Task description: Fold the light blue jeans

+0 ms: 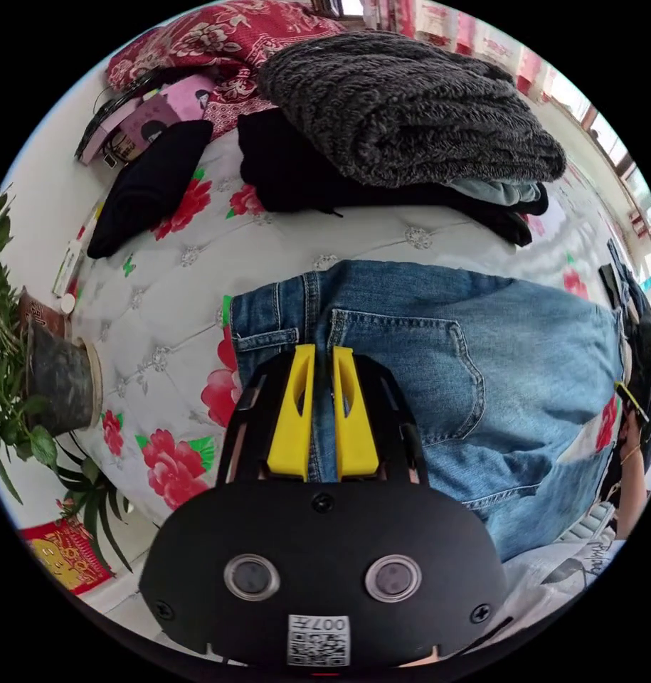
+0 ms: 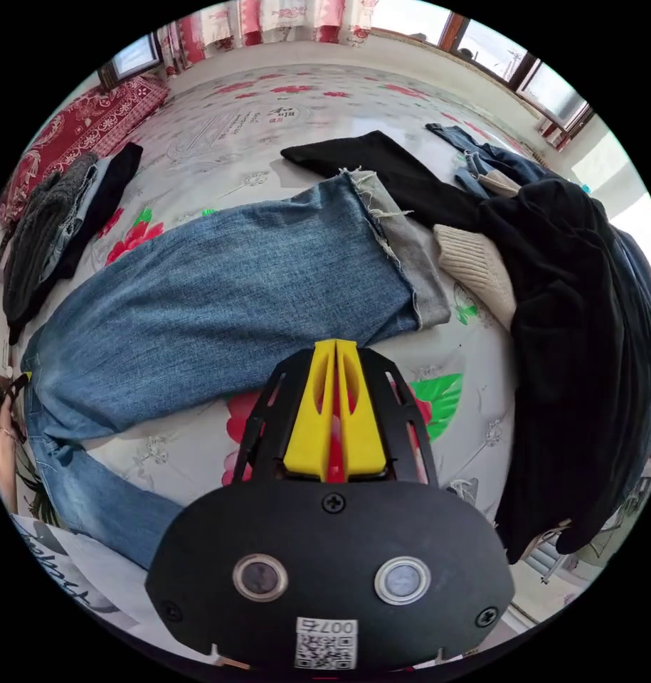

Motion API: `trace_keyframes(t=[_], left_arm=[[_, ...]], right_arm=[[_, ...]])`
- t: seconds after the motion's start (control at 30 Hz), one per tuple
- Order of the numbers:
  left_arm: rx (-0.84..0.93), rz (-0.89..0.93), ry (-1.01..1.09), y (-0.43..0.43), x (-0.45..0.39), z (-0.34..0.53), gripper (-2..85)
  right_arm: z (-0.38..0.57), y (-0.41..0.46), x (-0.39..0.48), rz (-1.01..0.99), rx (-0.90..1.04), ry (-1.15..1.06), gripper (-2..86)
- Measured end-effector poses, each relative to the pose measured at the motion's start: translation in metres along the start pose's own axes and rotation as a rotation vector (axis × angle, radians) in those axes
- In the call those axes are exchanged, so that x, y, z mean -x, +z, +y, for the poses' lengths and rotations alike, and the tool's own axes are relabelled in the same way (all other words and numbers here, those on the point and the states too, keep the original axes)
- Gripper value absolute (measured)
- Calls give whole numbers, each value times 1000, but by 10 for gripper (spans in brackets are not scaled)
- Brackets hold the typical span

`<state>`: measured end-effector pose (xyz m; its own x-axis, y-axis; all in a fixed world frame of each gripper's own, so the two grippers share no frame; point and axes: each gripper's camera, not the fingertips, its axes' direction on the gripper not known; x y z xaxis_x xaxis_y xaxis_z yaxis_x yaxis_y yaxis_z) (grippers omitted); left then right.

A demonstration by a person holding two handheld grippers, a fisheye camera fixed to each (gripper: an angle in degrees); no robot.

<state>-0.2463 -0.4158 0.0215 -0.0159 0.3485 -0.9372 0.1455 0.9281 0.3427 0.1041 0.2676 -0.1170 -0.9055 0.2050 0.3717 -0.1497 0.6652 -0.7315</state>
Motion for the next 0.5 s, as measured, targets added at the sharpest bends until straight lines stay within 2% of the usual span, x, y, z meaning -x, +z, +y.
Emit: trace_keyframes(t=[0.1, 0.2, 0.27, 0.33, 0.5], left_arm=[[-55, 26, 33, -2, 0, 11, 54], [-52, 98, 84, -12, 1, 19, 53], [-129, 188, 16, -33, 17, 33, 50], [-236, 316, -41, -65, 38, 65, 57], [-249, 425, -136, -99, 79, 169, 72]], right_arm=[[43, -10, -13, 26, -32, -5, 1], [52, -21, -34, -2, 6, 118, 7], [56, -36, -50, -106, 6, 214, 16], [78, -74, -62, -239, -111, 251, 32], [164, -119, -79, -318, -131, 285, 64]])
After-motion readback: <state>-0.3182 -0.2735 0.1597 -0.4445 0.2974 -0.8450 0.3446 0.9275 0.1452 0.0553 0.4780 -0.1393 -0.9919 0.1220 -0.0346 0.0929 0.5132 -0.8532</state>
